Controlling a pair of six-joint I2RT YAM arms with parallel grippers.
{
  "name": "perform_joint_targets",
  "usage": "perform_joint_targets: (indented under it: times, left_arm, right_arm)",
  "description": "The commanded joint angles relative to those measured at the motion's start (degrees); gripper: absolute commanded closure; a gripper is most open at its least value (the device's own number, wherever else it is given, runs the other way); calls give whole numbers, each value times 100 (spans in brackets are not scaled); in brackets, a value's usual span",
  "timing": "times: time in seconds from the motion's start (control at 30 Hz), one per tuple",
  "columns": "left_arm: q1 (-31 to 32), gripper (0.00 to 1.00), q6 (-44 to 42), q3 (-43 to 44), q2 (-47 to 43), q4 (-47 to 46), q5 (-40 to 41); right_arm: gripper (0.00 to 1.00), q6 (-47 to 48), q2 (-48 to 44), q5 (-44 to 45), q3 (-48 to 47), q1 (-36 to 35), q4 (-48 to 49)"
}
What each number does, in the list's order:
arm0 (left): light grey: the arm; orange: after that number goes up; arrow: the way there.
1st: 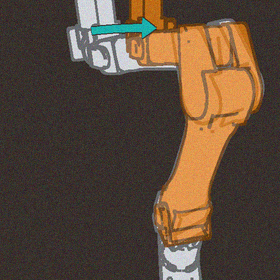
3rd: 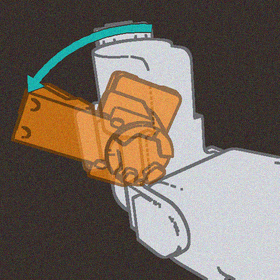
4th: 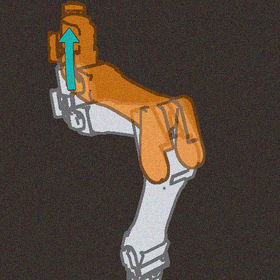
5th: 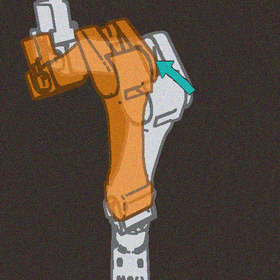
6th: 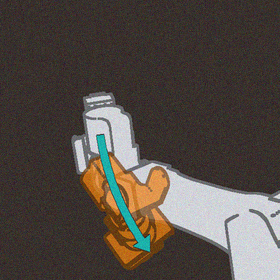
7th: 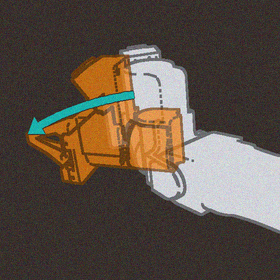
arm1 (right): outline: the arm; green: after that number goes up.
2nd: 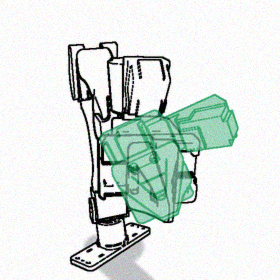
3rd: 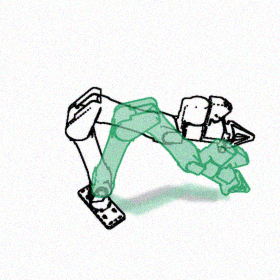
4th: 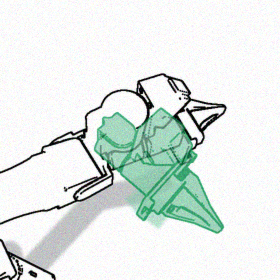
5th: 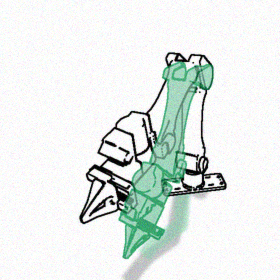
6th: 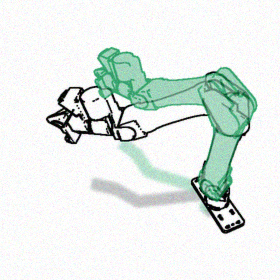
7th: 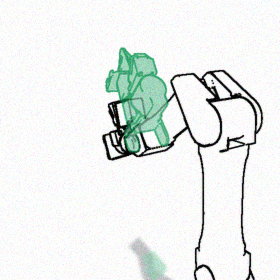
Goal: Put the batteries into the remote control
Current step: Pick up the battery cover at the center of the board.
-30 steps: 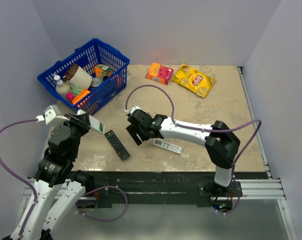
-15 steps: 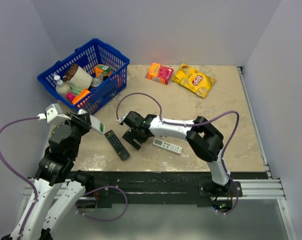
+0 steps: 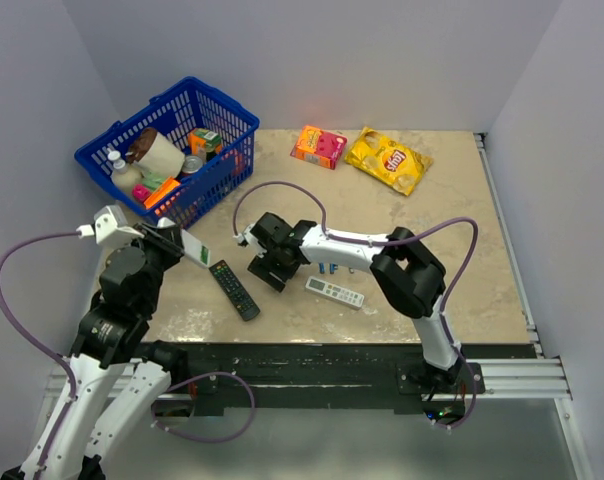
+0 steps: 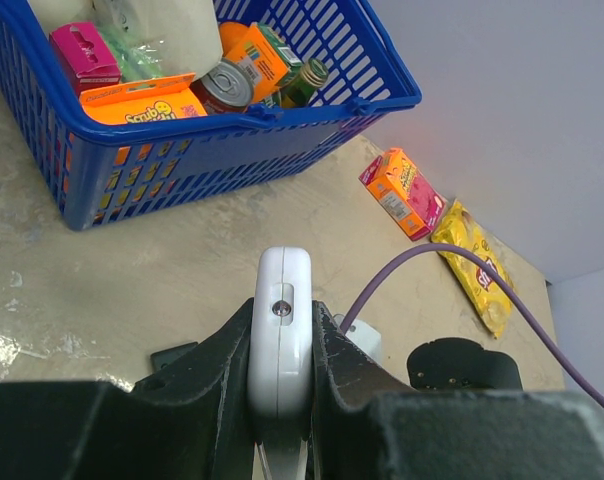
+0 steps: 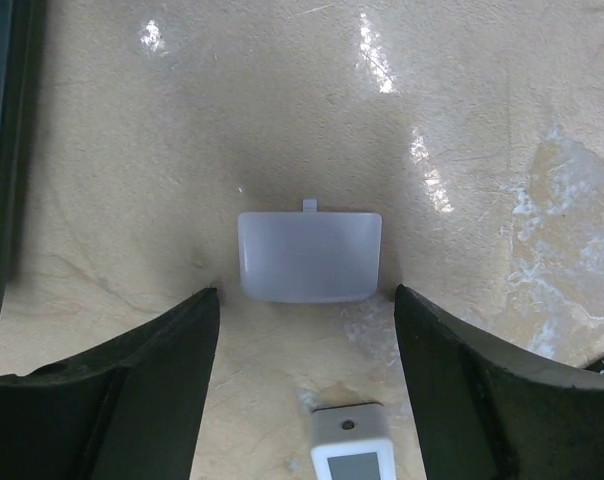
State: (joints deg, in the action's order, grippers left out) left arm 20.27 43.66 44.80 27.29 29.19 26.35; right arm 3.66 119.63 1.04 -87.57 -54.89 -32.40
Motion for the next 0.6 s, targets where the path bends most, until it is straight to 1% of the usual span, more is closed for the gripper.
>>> perform_joint_targets:
  times: [0.0, 0.27, 0.4, 0.47, 0.57]
  left_arm:
    - [-32, 100, -130, 240, 83, -379, -51]
    - [-32, 100, -94, 231, 180, -449, -86]
    - [-41, 100, -68, 205, 233, -484, -86]
    - [-32, 100, 2, 161, 259, -502, -95]
    - [-32, 100, 134, 47, 277, -563, -112]
  right_arm:
    - [30, 319, 262, -199, -260, 75, -214]
    - [37, 407, 438, -473, -313, 84, -337]
    - [41, 399, 412, -394, -208, 75, -355]
    - [45, 381, 333, -376, -129, 75, -337]
    - [46, 372, 219, -315, 55, 75, -284]
